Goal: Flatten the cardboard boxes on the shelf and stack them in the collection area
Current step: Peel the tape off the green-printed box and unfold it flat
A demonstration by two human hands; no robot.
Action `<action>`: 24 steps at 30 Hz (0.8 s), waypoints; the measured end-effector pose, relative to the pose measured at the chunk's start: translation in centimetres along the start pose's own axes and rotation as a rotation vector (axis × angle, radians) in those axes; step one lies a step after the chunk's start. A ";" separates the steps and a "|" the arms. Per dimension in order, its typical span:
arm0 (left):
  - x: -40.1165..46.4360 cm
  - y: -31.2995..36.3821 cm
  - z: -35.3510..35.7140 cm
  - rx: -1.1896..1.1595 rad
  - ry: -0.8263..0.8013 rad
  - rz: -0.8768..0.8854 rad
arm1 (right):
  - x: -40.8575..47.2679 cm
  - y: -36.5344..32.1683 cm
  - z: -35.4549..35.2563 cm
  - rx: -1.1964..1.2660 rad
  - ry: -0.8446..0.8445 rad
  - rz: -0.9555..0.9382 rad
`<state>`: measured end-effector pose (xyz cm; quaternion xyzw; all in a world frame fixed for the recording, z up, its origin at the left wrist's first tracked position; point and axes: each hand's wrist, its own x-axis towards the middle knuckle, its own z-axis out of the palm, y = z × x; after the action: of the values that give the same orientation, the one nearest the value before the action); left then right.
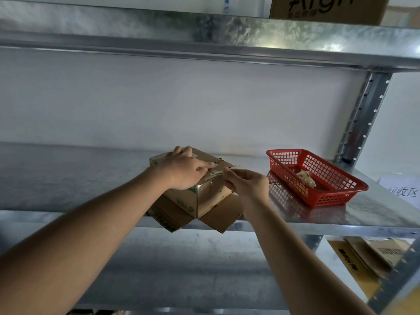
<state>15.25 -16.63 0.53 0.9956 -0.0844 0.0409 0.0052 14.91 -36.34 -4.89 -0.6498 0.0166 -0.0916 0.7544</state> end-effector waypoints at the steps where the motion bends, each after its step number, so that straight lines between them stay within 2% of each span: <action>1: 0.1 0.0 0.1 -0.002 0.005 -0.001 | -0.2 -0.1 0.0 -0.002 -0.018 0.008; 6: 0.3 -0.1 0.5 -0.022 0.011 0.000 | -0.6 -0.4 -0.1 -0.269 -0.008 0.003; 9: 0.6 -0.1 0.8 -0.042 0.022 0.007 | -0.6 -0.5 0.1 -0.367 0.037 -0.090; 12: 0.8 -0.3 1.2 -0.205 0.000 0.018 | -0.5 -0.5 0.5 -0.462 0.091 -0.263; 15: 0.8 -0.3 1.0 -0.425 -0.064 0.047 | -0.7 -0.4 0.5 -0.575 0.063 -0.479; 20: 1.2 0.4 0.3 -0.346 -0.124 0.027 | -1.5 -2.4 0.2 -0.608 -0.140 -0.796; 22: 1.5 0.5 0.1 -0.333 -0.149 0.012 | -1.6 -3.1 0.1 -0.585 -0.223 -0.749; 24: 1.6 0.5 -0.1 -0.322 -0.169 0.016 | -1.4 -3.6 -0.2 -0.366 -0.287 -0.506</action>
<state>16.71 -17.40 0.72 0.9811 -0.0980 -0.0571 0.1570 13.06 -36.83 -1.54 -0.7641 -0.2355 -0.1790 0.5733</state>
